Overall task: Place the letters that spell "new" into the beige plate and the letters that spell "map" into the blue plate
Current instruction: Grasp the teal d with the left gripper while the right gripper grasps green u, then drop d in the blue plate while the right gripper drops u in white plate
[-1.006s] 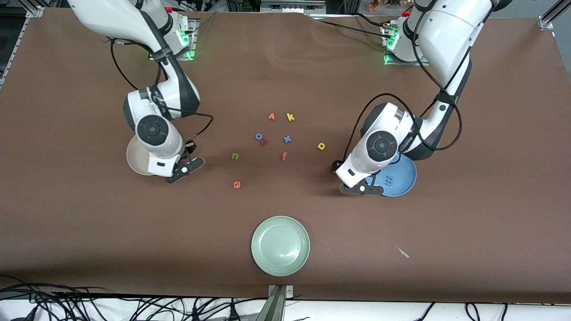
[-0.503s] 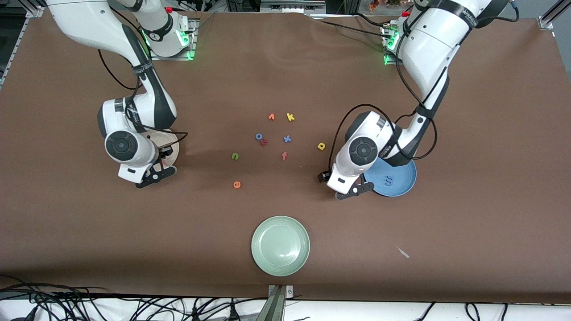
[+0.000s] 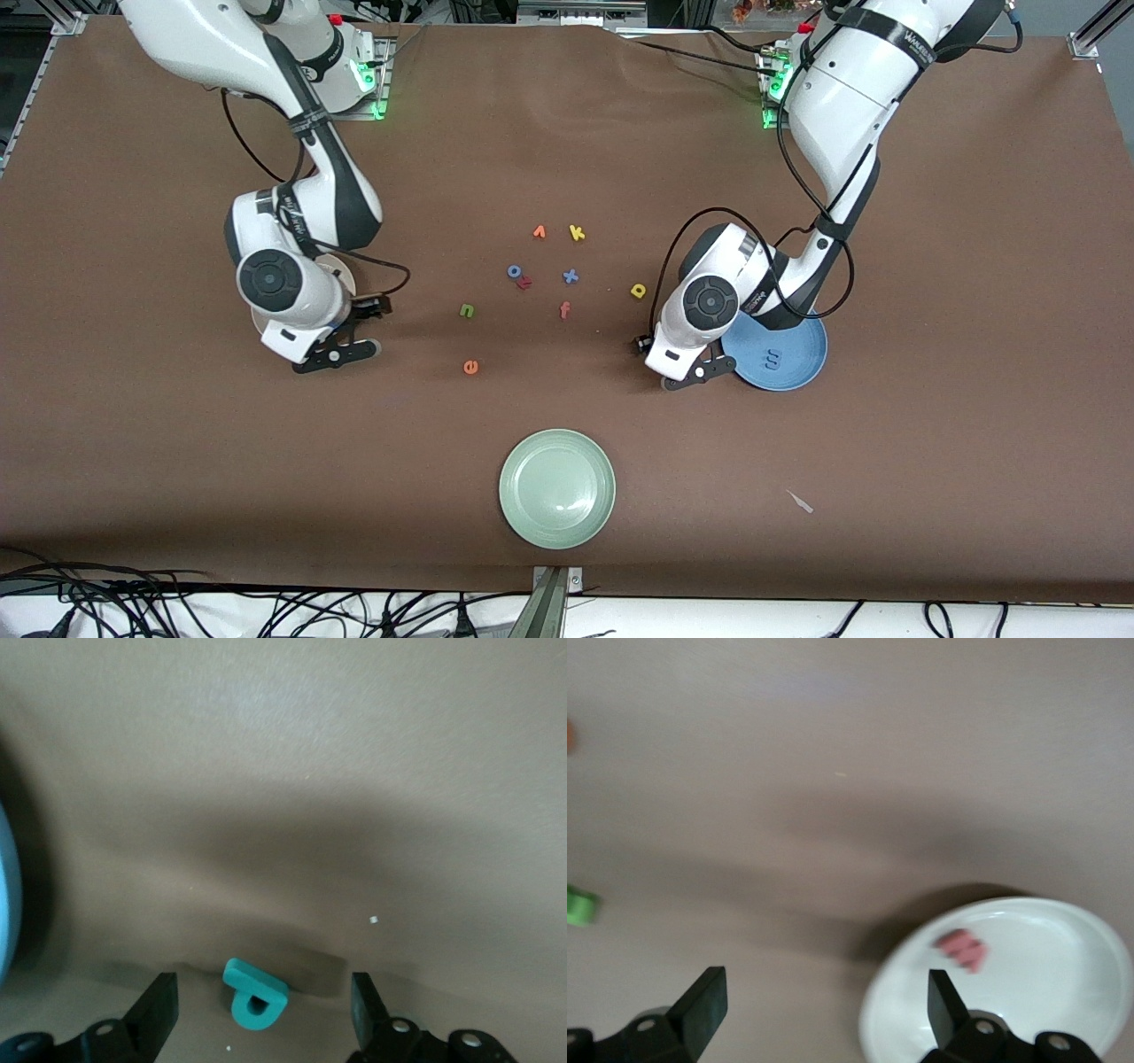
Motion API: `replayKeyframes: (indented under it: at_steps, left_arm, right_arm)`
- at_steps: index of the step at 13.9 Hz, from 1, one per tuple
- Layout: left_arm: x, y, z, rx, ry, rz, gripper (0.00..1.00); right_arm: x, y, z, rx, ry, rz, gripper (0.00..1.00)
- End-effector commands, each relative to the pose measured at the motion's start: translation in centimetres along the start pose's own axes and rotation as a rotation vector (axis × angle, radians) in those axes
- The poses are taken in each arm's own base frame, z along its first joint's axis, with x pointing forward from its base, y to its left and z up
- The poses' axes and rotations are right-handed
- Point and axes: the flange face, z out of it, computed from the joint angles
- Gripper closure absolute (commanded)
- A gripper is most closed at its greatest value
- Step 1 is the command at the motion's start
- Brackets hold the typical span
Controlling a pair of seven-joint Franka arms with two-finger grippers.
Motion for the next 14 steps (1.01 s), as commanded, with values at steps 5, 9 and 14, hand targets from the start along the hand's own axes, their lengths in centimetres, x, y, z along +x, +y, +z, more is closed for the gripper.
replayKeyframes:
  at_steps: [5,9,14]
  left_arm:
    - [-0.1,-0.1,-0.1,0.001,-0.003,-0.011,0.71]
    - [1.0,-0.9,-0.9,-0.004,-0.001,-0.014,0.88]
    - [2.3,-2.4,-6.2,0.043,-0.01,0.048,0.9]
  right_arm:
    - [-0.2,-9.4,1.8,0.107,0.047,0.328,0.0]
    - [-0.8,-14.1,4.8,0.116,0.082,0.441,0.0]
    - [-1.7,-14.3,7.1,0.11,0.075,0.442,0.12]
